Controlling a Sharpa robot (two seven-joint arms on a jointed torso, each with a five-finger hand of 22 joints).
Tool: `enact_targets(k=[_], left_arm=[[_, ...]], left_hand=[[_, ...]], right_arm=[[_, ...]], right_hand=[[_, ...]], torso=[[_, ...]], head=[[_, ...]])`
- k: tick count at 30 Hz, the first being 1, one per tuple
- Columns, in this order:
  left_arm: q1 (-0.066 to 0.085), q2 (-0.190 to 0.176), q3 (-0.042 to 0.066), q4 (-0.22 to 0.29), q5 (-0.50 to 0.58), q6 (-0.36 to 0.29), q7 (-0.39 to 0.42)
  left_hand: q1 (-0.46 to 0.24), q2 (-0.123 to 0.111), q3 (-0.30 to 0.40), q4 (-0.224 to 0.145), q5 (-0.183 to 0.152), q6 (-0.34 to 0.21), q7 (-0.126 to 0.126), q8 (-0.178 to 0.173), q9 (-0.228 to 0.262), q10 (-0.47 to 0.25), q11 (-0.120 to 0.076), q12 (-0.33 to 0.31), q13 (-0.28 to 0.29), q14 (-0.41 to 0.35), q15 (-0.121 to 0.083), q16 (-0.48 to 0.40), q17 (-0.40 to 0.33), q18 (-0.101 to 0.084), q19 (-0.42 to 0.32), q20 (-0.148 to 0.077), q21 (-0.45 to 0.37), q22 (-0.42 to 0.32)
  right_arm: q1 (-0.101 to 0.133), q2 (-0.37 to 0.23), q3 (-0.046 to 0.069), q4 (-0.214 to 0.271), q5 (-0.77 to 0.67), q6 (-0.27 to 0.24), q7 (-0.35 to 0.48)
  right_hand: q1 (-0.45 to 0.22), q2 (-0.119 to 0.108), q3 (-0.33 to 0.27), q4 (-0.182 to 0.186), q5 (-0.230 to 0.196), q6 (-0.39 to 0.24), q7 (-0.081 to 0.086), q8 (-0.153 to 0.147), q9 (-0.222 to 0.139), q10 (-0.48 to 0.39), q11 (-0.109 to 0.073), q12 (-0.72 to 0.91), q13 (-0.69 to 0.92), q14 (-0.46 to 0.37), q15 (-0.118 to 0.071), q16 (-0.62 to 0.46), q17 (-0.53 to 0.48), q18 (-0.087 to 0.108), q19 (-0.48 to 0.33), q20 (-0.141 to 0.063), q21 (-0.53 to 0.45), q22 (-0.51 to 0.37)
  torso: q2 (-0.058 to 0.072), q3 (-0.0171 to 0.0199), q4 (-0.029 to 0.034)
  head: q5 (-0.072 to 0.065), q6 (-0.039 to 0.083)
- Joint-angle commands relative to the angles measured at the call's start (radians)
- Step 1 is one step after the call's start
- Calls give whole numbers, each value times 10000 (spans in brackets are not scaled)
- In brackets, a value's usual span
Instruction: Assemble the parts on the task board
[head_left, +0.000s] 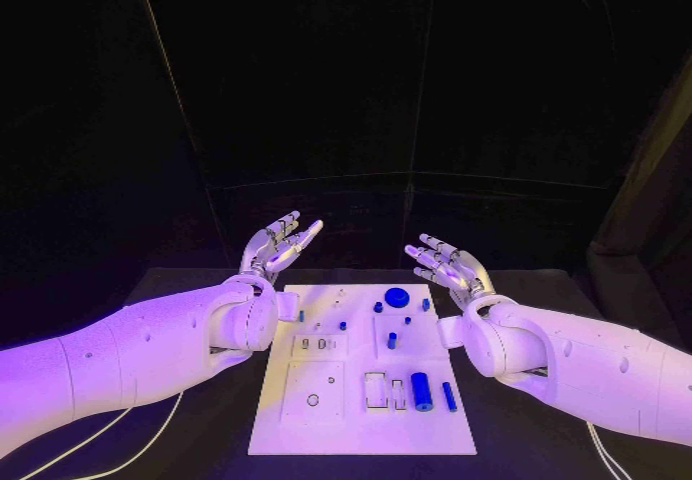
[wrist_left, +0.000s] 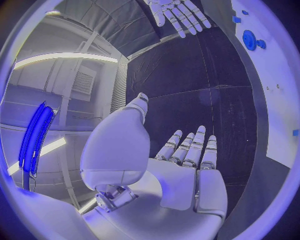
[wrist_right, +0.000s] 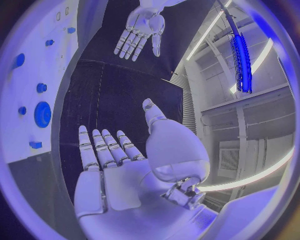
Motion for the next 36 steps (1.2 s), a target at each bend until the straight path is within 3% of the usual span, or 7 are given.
enact_targets(k=[1, 9, 10, 12, 14, 19, 36], left_arm=[[129, 119, -80, -261, 553, 1291, 685], [159, 147, -108, -321, 582, 1360, 711], [145, 34, -114, -555, 675, 1604, 674], [144, -8, -115, -540, 677, 1630, 671], [143, -64, -115, -519, 677, 1666, 663], [142, -274, -117, -378, 483, 1829, 588], [144, -1418, -117, 1256, -462, 2516, 198]], left_hand=[[473, -43, 34, 149, 80, 211, 865, 78, 28, 171, 100, 68, 23, 270, 68, 77, 33, 254, 79, 160, 69, 28], [494, 122, 110, 135, 73, 456, 1008, 125, 58, 470, 239, 118, 56, 883, 121, 224, 121, 365, 345, 208, 154, 84], [533, 237, 169, 120, 70, 767, 1095, 190, 97, 880, 343, 199, 103, 1438, 149, 378, 199, 367, 611, 222, 238, 135], [641, 442, 266, 73, 60, 1425, 1231, 331, 170, 2181, 515, 482, 244, 2703, 209, 753, 369, 305, 1362, 213, 485, 274], [768, 681, 336, -27, 48, 2780, 1310, 668, 339, 4537, 565, 1105, 507, 3718, 206, 1174, 511, 300, 3140, 234, 1095, 604], [968, 887, 288, -345, 146, 5325, 1077, 1362, 637, 6574, 173, 1779, 664, 5483, -308, 1900, 740, 688, 5742, 124, 2202, 1084], [1214, 1331, 54, -1256, 65, 6860, 536, 1311, 408, 8789, -531, 1690, 475, 8303, -1165, 2443, 1476, 690, 8238, -732, 2843, 1118]], right_arm=[[75, 151, -59, -353, -1093, 2003, -457], [131, 320, -152, -747, -1465, 2745, -633], [256, 102, -150, -1161, -2553, 1837, -171], [278, 91, -149, -1229, -2789, 1764, -135], [316, 76, -149, -1301, -3078, 1702, -116], [494, 53, -148, -1457, -3954, 1687, -242], [1547, 44, -145, -1443, -9875, 2422, -2461]], right_hand=[[1069, 73, 115, -548, 55, 812, 1387, 137, 81, 1118, 286, 154, 84, 1326, 231, 154, 102, 343, 1096, 76, 247, 133], [2067, 173, 370, -1382, -58, 4873, 1007, 742, 386, 5437, -217, 884, 300, 5561, -425, 901, 309, 985, 3696, 26, 1096, 418], [2109, 199, 400, -1437, -57, 5264, 956, 775, 394, 5627, -268, 901, 285, 5777, -493, 927, 302, 1009, 3862, 6, 1166, 428], [2160, 219, 453, -1545, -75, 5749, 896, 797, 387, 5956, -378, 912, 263, 6143, -586, 958, 291, 1026, 4164, -82, 1290, 443], [2193, 232, 515, -1671, -100, 6013, 818, 761, 357, 6248, -450, 874, 254, 6467, -687, 946, 284, 1030, 4421, -168, 1380, 436], [2153, 268, 715, -1985, -133, 6537, 675, 633, 334, 6853, -608, 698, 248, 7250, -928, 919, 293, 1019, 5037, -407, 1588, 416], [2369, -205, 1325, -2078, -72, 7604, 289, 600, 371, 8346, -1196, 449, 273, 9935, -1825, 1533, 759, 1025, 7125, -1421, 2803, 823]], torso=[[-1, -3, -1], [-1, -3, -1], [44, 11, 13], [43, 8, 4], [39, 3, 3], [85, 1, -9], [828, 9, 190]], head=[[-1, 1], [-1, 1], [-215, -261], [-211, -274], [-229, -315], [-220, -351], [-398, -192]])
